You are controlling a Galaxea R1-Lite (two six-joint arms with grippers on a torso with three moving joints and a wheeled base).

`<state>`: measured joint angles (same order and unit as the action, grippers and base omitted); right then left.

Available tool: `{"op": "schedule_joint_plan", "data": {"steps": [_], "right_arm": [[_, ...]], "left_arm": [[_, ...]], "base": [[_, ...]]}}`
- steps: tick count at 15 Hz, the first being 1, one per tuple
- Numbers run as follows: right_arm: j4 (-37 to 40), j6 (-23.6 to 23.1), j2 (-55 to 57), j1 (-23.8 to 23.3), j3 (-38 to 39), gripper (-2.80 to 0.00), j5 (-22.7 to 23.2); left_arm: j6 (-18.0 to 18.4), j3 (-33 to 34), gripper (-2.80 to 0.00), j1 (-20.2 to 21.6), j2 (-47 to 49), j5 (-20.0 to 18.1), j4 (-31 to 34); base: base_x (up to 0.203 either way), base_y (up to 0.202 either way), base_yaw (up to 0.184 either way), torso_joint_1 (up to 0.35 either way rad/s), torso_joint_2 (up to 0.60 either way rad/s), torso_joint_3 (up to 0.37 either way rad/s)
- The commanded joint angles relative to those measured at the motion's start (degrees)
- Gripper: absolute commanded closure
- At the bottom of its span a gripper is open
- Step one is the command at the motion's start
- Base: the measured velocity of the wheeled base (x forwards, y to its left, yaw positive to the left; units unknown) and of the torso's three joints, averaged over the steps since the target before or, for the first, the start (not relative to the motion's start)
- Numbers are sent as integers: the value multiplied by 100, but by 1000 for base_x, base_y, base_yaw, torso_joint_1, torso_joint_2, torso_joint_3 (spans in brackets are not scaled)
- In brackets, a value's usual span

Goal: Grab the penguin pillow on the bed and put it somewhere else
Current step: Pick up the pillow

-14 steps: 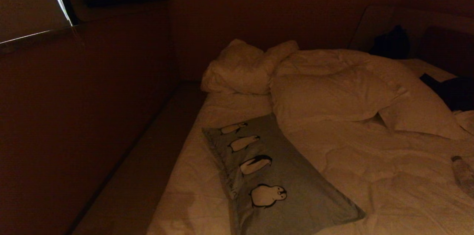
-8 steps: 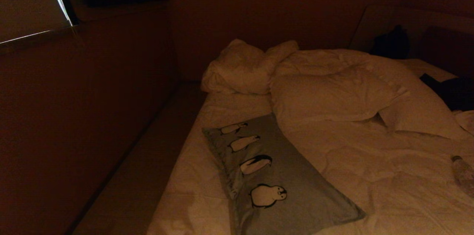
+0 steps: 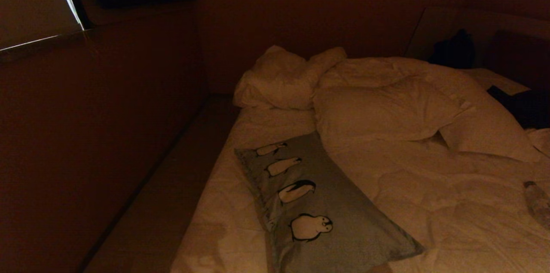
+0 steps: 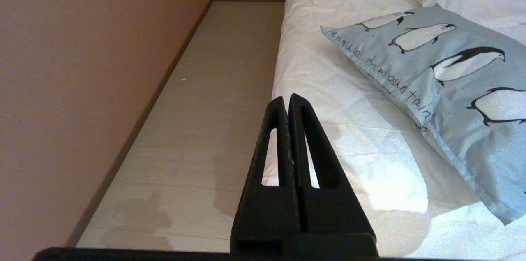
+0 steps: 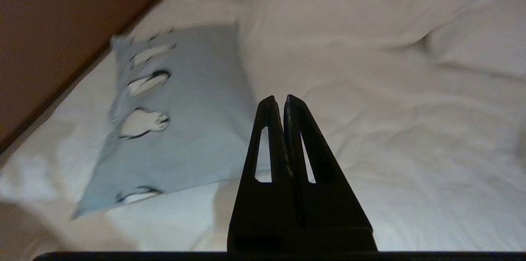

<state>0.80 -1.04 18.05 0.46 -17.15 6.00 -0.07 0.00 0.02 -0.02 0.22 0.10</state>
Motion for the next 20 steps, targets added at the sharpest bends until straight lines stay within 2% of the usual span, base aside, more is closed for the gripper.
{"op": "schedule_joint_plan", "data": {"steps": [1,5,8,13,14,20], "right_arm": [[-198,37,1522,9,-347,0,159],[-1530,64,4078,47,-774,0,668],[-2214,111,5947,168,-1320,0,972],[-3355,187,7938,697,-1916,0,1139],[-3612,157,8297,813,-1982,-280,1132],[-4549,24,9758,1361,-2487,-280,1080]], "left_arm": [[-2,0,0,6,2,4,-1],[-2,0,0,6,2,4,-1],[-2,0,0,5,2,4,-1],[3,0,0,3,-4,4,-1],[-2,0,0,4,-2,4,-1],[-2,0,0,-1,2,4,-1]], "base": [[0,0,0,0,0,0],[0,0,0,0,0,0],[0,0,0,0,0,0],[0,0,0,0,0,0],[0,0,0,0,0,0],[0,0,0,0,0,0]]}}
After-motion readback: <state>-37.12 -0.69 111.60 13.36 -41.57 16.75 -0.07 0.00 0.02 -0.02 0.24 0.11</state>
